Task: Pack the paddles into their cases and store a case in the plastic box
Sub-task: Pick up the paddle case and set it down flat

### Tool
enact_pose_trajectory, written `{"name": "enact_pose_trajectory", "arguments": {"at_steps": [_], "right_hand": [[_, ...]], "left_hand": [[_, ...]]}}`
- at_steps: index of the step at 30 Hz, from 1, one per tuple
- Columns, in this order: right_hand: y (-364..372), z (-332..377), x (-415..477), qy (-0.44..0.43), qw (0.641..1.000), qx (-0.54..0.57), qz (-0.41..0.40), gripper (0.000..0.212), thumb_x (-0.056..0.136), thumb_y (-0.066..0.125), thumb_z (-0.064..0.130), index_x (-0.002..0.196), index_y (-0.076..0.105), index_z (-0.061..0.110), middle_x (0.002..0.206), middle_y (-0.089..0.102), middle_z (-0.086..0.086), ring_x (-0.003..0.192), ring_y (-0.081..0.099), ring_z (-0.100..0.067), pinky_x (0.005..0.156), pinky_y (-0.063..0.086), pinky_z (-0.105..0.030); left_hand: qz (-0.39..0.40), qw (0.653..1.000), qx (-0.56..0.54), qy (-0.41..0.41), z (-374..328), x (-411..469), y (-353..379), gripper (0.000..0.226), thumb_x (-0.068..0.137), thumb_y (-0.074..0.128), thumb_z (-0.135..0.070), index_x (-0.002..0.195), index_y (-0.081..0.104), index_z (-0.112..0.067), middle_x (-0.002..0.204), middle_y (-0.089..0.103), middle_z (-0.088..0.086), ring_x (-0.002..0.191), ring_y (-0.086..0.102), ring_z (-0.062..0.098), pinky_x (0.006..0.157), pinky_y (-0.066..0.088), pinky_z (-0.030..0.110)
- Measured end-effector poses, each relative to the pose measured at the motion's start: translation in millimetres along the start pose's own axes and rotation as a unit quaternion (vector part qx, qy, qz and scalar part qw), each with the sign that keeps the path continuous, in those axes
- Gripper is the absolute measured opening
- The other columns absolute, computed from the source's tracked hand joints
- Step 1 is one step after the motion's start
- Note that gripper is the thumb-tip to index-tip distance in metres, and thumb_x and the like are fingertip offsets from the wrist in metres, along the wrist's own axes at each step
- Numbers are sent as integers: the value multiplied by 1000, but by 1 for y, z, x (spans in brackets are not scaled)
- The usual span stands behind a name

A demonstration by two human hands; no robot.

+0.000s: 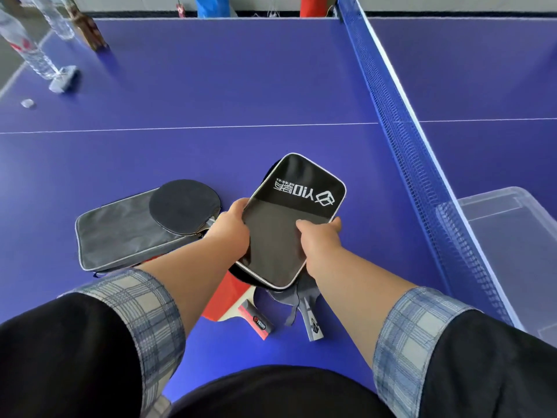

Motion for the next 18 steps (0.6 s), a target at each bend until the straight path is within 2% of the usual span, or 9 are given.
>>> {"name": "enact_pose_trajectory", "arguments": {"at_steps": [2, 4, 6, 7, 9, 11, 15, 18], "right_hand": [[4, -9, -17, -15, 999, 25, -18, 88, 85, 70, 31, 155, 17, 27, 128, 57, -10, 102, 60, -30, 92, 49, -42], [6, -18, -28, -14, 997, 63, -49, 93, 82, 70, 36, 156, 14, 34, 131, 58, -7, 96, 58, -27, 96, 51, -45], [7, -31, -45, -17, 993, 86, -76, 87, 82, 71, 38, 154, 22, 38, 131, 61, -4, 88, 60, -22, 90, 54, -43], [9, -40, -56, -18, 992, 102, -74, 80, 81, 71, 39, 150, 32, 38, 120, 65, -2, 82, 63, -19, 84, 55, -40], [20, -57, -77, -30, 994, 92, -44, 59, 79, 72, 41, 135, 55, 34, 98, 70, 3, 79, 70, -19, 80, 60, -43], [35, -72, -96, -32, 999, 38, 16, 38, 80, 72, 42, 115, 68, 28, 98, 76, -2, 87, 75, -25, 84, 61, -51], [72, -99, -136, 33, 984, 47, 169, 21, 93, 68, 21, 112, 68, 13, 92, 80, -9, 78, 78, -24, 70, 63, -40], [106, -119, -165, 49, 977, 79, 191, 15, 97, 64, 15, 112, 67, 14, 94, 80, -7, 78, 78, -21, 63, 62, -34]], "left_hand": [[5, 999, 28, 19, 23, -14, -17, 66, 82, 31, -9, 135, 37, -48, 106, 59, -2, 83, 58, 21, 74, 49, 37], [21, 998, 38, 34, 51, -30, -34, 65, 83, 31, -10, 132, 38, -52, 106, 61, -5, 89, 61, 23, 81, 53, 40], [44, 997, 33, 47, 82, -47, -53, 66, 82, 32, -11, 128, 39, -57, 100, 64, -8, 85, 63, 21, 79, 55, 38], [54, 997, 28, 52, 97, -54, -62, 67, 81, 33, -10, 125, 40, -60, 98, 65, -8, 82, 64, 20, 77, 55, 36], [63, 996, 30, 63, 127, -66, -81, 73, 76, 38, -5, 122, 40, -62, 101, 63, -9, 84, 62, 20, 74, 52, 35], [55, 994, 64, 71, 155, -74, -98, 77, 76, 41, -2, 125, 39, -62, 113, 60, -7, 93, 60, 24, 78, 50, 38], [-2, 987, 151, 55, 215, -81, -126, 64, 84, 31, -16, 130, 34, -60, 125, 52, -4, 104, 52, 29, 75, 44, 42], [-53, 981, 180, 54, 246, -89, -136, 56, 90, 33, -23, 137, 37, -53, 134, 50, -1, 120, 46, 31, 93, 39, 44]]}}
Point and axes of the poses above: each hand's wrist, its own x-axis towards the middle knuckle, its own y-axis out of the palm, z = x × y, the point moved 1 cm from there along x, towards the middle knuckle
